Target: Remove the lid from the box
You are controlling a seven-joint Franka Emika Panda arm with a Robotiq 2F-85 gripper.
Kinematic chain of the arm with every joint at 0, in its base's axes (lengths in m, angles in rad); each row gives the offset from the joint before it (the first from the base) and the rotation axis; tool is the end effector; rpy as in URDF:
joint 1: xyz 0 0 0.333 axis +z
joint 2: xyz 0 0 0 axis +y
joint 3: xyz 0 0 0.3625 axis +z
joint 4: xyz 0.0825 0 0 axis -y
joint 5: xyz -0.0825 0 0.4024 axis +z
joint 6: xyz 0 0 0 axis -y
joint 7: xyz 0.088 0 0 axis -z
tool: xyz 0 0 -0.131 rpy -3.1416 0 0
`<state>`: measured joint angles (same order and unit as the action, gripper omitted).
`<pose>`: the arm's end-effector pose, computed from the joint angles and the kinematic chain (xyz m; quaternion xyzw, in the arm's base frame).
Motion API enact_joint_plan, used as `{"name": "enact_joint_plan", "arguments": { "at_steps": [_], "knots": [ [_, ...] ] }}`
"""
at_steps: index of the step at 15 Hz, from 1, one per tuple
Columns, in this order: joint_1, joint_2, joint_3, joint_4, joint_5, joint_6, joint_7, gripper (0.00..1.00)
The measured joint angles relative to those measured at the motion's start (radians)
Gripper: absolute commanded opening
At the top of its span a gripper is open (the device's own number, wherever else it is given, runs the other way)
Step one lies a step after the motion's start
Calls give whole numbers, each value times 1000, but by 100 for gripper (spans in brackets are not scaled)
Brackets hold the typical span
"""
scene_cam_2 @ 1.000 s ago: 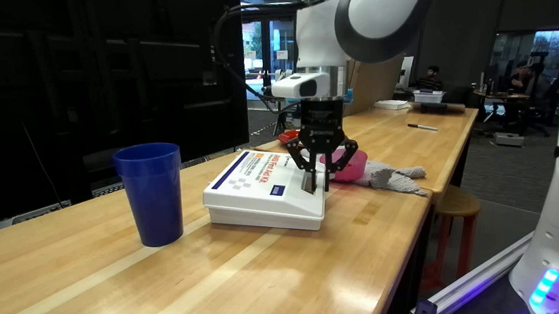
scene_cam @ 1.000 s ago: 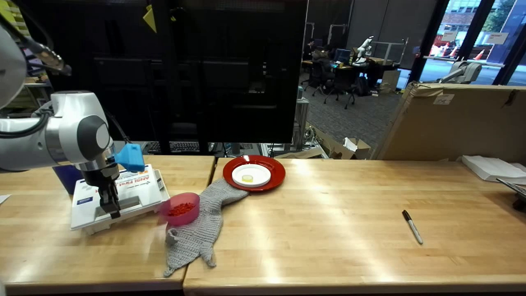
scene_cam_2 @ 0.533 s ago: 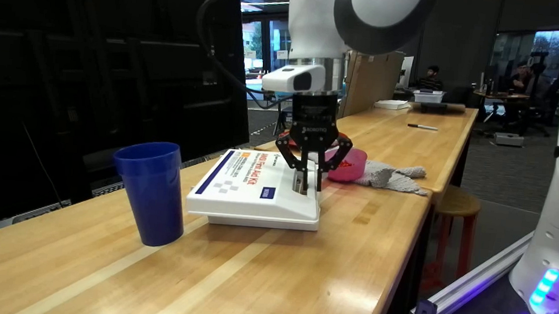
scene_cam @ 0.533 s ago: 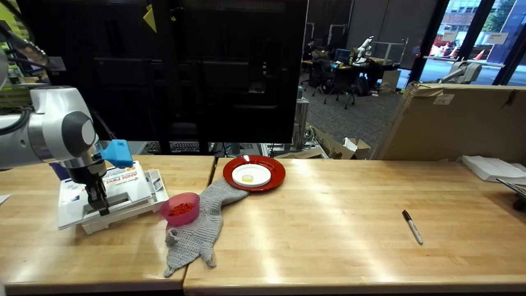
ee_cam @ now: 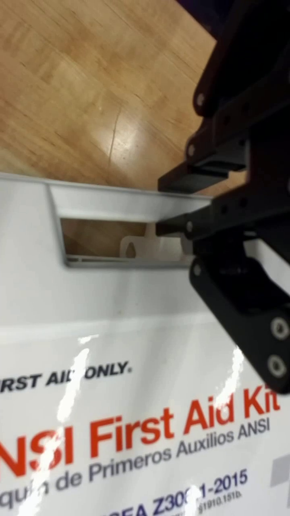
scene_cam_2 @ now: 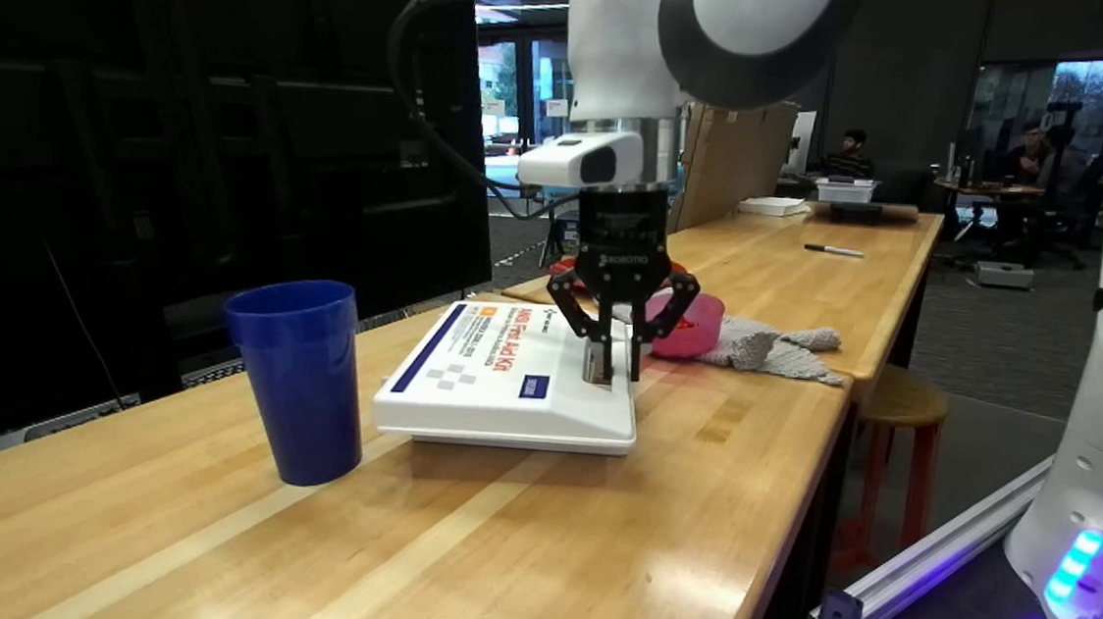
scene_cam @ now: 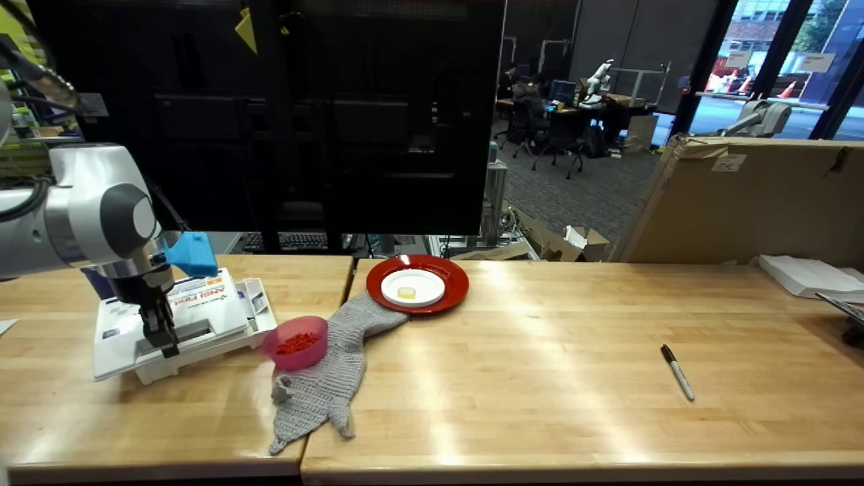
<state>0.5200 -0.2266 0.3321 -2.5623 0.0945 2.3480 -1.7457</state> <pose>0.2867 0.3290 0.3503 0.3041 0.9527 -0.0001 0.0033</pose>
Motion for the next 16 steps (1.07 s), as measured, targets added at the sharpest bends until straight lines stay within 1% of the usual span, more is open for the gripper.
{"name": "enact_joint_plan", "arguments": {
  "at_steps": [5,9,12,16],
  "knots": [
    [-16,-7,0,23,-15,-32,5,5],
    [-44,-29,-8,53,-39,-57,19,5],
    [-86,-51,-30,59,-90,-81,58,5],
    [-160,-86,-87,59,-158,-101,110,5]
  ]
}}
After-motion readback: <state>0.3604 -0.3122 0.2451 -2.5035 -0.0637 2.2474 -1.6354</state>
